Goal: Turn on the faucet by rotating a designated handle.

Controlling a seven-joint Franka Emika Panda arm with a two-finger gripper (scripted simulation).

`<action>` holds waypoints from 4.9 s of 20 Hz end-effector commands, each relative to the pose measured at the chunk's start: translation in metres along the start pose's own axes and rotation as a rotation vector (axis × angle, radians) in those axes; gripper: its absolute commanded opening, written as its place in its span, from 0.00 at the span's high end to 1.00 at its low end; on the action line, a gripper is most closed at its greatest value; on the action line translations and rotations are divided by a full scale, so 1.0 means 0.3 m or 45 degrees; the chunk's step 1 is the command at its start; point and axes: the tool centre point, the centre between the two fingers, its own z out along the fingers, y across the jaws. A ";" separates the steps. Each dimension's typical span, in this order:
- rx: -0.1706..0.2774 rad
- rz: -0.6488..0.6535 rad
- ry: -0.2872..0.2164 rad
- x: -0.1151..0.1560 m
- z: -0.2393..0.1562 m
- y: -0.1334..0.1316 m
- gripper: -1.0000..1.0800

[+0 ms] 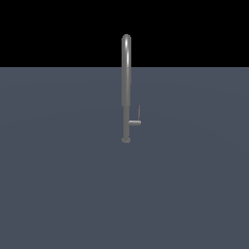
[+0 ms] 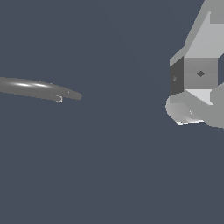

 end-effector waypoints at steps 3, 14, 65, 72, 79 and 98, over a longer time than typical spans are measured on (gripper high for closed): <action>0.002 0.002 -0.002 0.002 0.000 0.000 1.00; 0.069 0.072 -0.065 0.079 0.009 -0.001 1.00; 1.082 1.085 -0.990 0.959 0.569 0.240 1.00; 1.284 1.284 -1.172 1.041 0.763 0.284 1.00; 1.460 1.461 -1.332 1.084 0.946 0.302 1.00; 1.594 1.597 -1.455 1.083 1.089 0.292 1.00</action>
